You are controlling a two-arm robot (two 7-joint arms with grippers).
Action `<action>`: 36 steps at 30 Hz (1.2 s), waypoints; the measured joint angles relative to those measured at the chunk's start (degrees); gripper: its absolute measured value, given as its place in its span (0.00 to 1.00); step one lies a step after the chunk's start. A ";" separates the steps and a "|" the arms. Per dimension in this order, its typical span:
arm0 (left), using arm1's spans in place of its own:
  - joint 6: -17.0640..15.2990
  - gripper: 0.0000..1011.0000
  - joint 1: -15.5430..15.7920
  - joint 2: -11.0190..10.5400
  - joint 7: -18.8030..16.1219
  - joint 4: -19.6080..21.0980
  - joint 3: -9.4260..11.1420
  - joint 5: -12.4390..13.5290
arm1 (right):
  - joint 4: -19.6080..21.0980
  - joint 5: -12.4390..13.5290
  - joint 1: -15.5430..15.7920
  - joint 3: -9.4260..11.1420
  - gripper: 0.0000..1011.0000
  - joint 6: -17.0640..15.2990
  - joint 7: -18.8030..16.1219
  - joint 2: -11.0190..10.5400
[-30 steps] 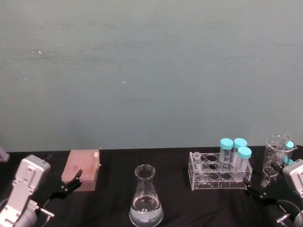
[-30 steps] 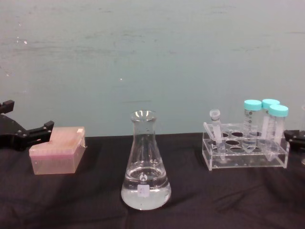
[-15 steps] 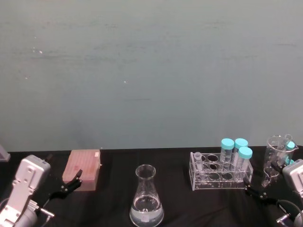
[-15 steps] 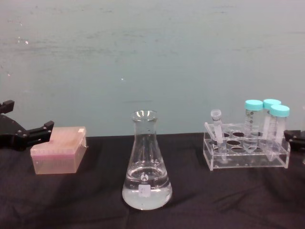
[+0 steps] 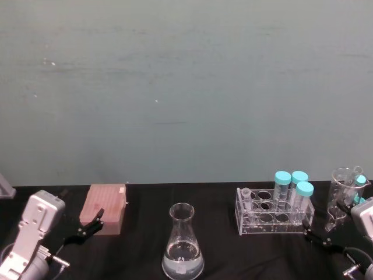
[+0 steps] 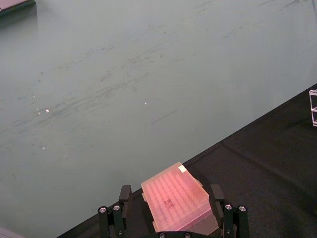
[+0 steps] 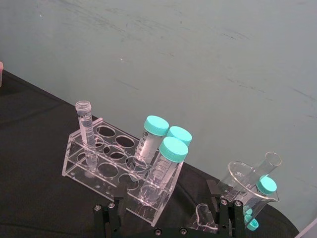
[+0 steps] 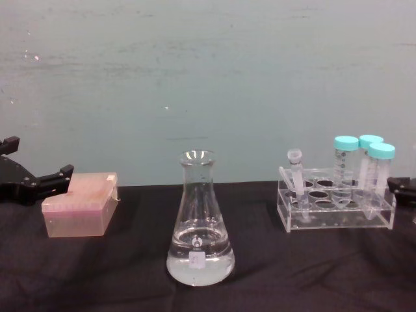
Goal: Pour the liquid from the test tube into the beaker using one hand.
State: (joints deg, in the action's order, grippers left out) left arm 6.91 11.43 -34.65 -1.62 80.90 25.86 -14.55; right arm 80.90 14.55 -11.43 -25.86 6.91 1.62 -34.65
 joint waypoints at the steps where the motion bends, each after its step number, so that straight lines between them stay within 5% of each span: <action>1: 0.00 0.99 0.00 0.00 0.00 0.00 0.00 0.00 | 0.00 0.00 0.00 0.00 0.99 0.00 0.00 0.00; 17: 0.00 0.99 0.00 0.00 0.00 0.00 0.00 0.00 | -1.82 -0.02 -1.88 0.87 0.99 0.79 -5.66 1.23; 25: 0.00 0.99 0.00 0.00 0.00 0.00 0.00 0.00 | -4.07 2.05 -4.12 1.68 0.99 1.92 -11.87 2.43; 36: 0.00 0.99 0.00 0.00 0.00 0.00 0.00 0.00 | -7.69 1.70 -7.81 1.59 0.99 3.68 -17.78 4.03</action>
State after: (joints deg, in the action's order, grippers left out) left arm 6.91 11.43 -34.64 -1.62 80.90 25.86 -14.55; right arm 73.21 16.25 -19.25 -24.27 10.59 -16.17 -30.61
